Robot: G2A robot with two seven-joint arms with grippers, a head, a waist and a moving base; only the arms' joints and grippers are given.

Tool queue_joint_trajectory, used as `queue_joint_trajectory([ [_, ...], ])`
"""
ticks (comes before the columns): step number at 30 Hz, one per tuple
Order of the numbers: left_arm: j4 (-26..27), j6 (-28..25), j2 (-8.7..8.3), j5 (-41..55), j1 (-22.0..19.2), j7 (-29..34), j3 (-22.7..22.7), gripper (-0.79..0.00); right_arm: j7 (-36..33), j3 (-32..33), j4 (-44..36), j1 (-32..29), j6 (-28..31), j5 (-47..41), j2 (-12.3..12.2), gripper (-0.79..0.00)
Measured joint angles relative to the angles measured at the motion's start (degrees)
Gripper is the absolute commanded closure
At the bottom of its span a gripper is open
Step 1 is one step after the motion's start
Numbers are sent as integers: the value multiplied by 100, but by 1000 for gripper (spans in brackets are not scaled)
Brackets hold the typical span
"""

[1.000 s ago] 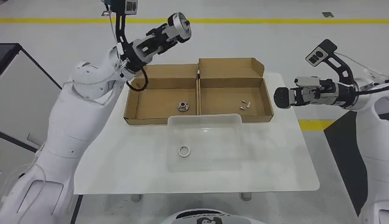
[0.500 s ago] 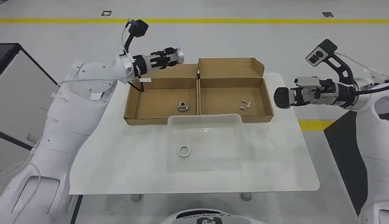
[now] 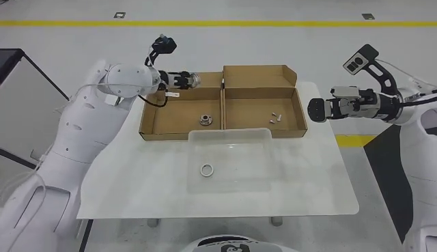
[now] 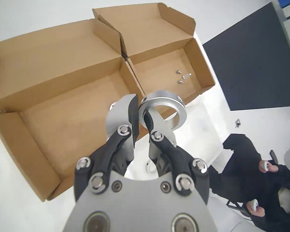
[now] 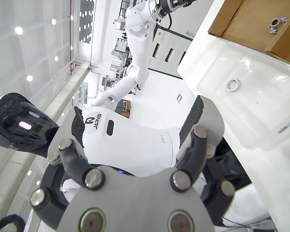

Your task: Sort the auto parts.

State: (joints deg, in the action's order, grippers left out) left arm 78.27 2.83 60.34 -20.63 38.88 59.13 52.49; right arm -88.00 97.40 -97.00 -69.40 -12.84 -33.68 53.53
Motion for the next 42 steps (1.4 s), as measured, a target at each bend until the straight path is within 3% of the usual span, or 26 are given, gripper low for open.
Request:
queue_joint_trajectory([
  [8,-1373,-29,575,-672,-1021,-12,-1353,0,0,0,0,0,0,0,0,-785],
  [20,-3239,-41,1547,-1478,-1609,341,-2851,0,0,0,0,0,0,0,0,-785],
  [32,-4598,-525,2265,-1497,-1657,601,-3272,0,0,0,0,0,0,0,0,-785],
  [42,-5299,-782,2645,-1496,-1653,424,-3318,0,0,0,0,0,0,0,0,-785],
])
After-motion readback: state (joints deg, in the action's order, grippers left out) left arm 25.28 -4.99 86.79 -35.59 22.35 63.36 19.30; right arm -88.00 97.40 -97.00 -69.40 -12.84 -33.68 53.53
